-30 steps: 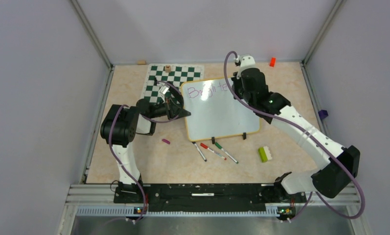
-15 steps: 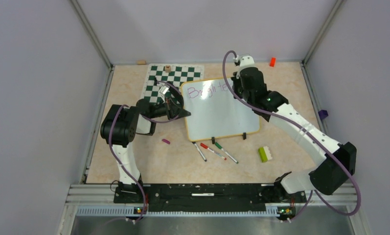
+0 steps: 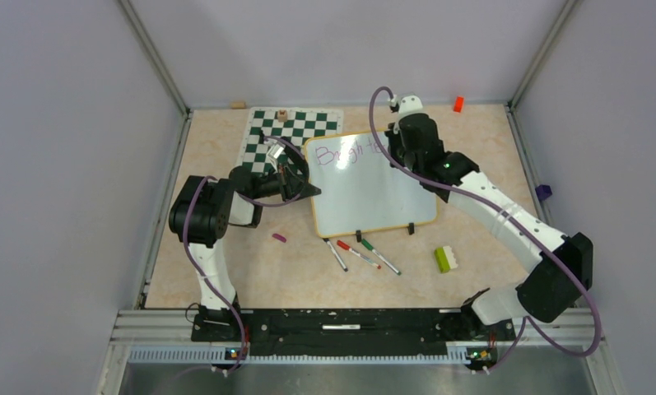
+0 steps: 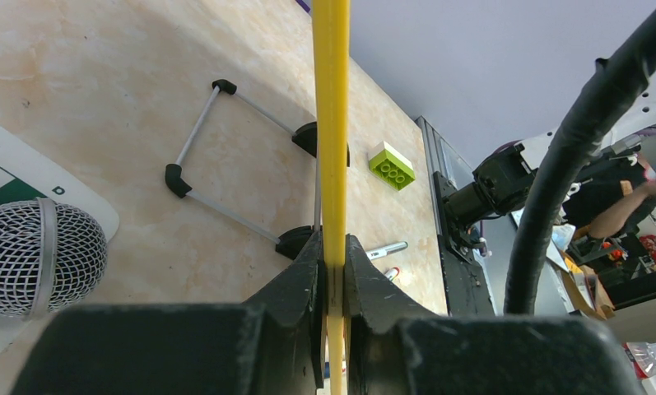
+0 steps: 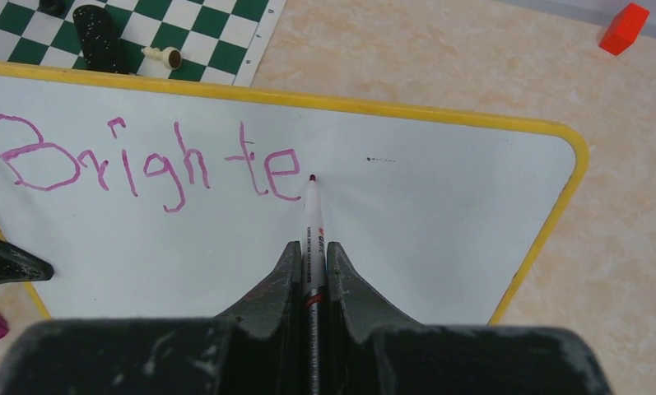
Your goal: Write a sentence on the whiteboard
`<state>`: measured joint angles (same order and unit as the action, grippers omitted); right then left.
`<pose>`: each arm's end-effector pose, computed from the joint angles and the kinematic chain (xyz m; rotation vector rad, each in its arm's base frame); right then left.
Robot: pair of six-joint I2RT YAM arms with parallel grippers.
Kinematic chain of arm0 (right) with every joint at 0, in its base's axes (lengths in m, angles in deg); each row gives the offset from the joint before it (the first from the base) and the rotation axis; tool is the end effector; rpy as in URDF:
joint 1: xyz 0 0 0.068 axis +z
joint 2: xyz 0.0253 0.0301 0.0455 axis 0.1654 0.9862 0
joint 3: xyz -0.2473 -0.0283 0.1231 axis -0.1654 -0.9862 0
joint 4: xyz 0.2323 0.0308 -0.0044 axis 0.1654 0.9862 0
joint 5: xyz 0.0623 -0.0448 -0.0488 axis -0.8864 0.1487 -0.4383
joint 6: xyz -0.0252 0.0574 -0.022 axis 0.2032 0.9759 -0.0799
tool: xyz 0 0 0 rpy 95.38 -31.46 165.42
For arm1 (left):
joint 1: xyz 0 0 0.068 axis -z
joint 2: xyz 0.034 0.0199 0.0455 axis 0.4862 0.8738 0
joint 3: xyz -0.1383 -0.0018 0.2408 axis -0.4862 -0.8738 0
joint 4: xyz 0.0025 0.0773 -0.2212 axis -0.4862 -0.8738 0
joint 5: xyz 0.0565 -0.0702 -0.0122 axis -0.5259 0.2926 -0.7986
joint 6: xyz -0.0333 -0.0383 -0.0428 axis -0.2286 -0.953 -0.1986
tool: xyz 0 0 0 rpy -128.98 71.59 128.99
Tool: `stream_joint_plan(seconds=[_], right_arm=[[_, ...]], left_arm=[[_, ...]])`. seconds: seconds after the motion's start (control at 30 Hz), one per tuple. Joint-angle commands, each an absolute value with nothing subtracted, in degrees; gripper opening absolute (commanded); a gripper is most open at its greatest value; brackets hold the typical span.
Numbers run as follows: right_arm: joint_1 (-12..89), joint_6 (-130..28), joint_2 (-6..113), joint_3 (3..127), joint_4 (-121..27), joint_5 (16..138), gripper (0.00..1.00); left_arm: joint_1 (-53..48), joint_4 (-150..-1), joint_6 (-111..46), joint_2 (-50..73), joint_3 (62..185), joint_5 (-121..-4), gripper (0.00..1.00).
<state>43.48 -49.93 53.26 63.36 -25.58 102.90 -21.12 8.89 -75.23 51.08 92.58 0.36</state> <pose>0.2630 0.1574 0.3549 -0.2739 2.0229 0.1309 0.3305 -0.0965 0.1901 0.5696 1.6579 -1.6462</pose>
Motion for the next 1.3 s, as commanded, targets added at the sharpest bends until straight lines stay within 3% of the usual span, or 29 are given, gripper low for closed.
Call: stream_joint_plan(seconds=[0.0,1.27], right_arm=[[42.7,-49.9,54.2,65.3,-27.6,104.9,0.00],[42.6,-49.7,51.7,62.2,-25.4,106.2,0.00]], left_arm=[[-20.8,13.3,-74.4,48.4,92.3,1.9,0.00],[-20.8,13.4,-74.4,48.2,92.3,1.8,0.00]])
